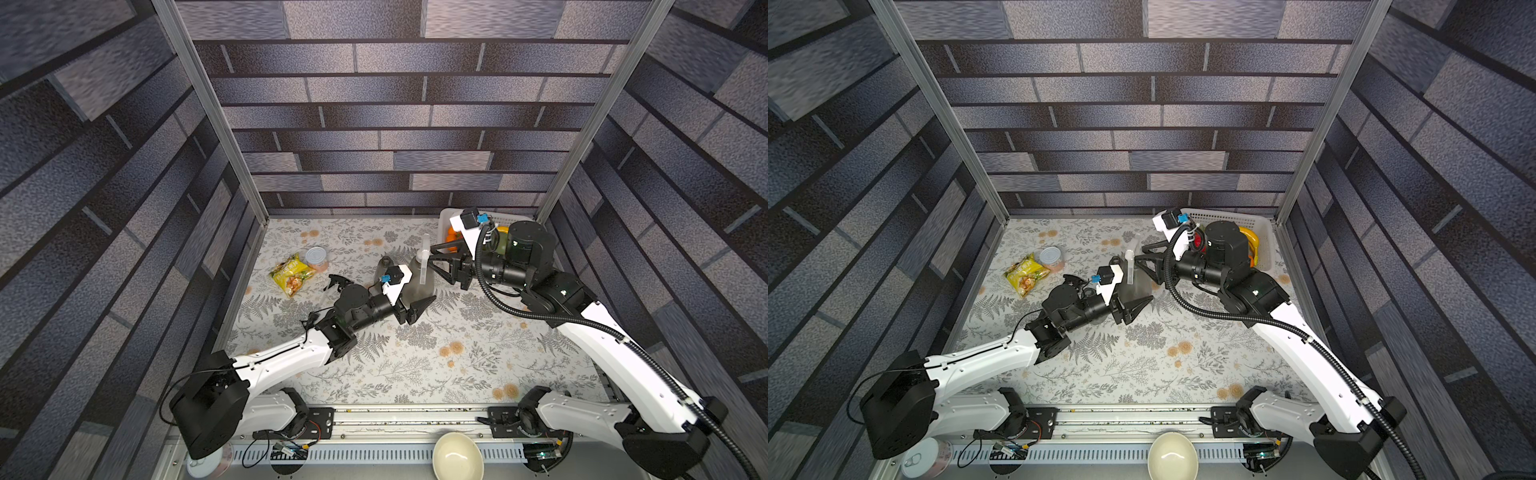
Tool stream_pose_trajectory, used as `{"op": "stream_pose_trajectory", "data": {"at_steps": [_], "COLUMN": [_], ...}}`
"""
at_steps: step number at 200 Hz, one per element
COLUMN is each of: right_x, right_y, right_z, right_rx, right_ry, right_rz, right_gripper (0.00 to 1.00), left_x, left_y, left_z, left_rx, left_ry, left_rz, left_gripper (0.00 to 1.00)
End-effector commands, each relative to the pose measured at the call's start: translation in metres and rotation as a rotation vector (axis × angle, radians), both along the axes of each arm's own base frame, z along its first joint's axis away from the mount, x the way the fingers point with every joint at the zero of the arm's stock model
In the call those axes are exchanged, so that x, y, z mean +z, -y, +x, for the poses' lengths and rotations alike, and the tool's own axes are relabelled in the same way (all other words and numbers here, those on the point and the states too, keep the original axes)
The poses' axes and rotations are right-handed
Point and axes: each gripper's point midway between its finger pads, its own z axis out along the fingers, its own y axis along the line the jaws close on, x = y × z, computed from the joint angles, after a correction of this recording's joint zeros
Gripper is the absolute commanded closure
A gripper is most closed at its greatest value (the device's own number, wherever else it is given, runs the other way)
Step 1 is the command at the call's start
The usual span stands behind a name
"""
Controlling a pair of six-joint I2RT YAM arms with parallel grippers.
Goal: Attach spray nozzles to spray bottles
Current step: Screw the spray nozzle on the spray bottle.
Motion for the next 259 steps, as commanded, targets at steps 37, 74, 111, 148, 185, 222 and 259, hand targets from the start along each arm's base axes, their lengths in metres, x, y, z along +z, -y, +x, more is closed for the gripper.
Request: {"op": "stream_pose_trajectory", "data": {"at_steps": [37, 74, 111, 148, 185, 222, 259], "right_x": [-0.002, -0.009, -0.013, -0.022, -0.038, -0.049, -0.052], "right_y": [-0.002, -0.002, -0.001, 0.004, 0.008, 0.012, 0.012], "right_z": [0.004, 0.008, 0.011, 0.015, 0.020, 0.027, 0.033], "right_rx": [0.000, -0.014, -0.035, -0.083, -0.149, -0.277, -0.403], "right_ry": [-0.011, -0.019, -0.021, -0.022, -0.016, 0.032, 0.081], "right_rz": [0.020, 0.014, 0.018, 0.018, -0.019, -0.068, -0.076], "right_gripper": [0.57, 0.60, 0.65, 0.71, 0.75, 0.78, 0.81], "left_x": [0.029, 0.032, 0.034, 0.035, 0.037, 0.041, 0.043], "left_y": [0.002, 0.003, 0.006, 0.010, 0.012, 0.015, 0.016], "left_z": [-0.005, -0.004, -0.004, 0.000, 0.004, 0.008, 0.011], "left_rx": [-0.020, -0.018, -0.018, -0.009, 0.005, 0.023, 0.041], "left_ry": [0.057, 0.065, 0.071, 0.070, 0.078, 0.086, 0.095], "left_rz": [-0.041, -0.047, -0.044, -0.045, -0.044, -0.053, -0.055], "left_gripper": [0.19, 0.19, 0.19, 0.20, 0.20, 0.20, 0.20]}}
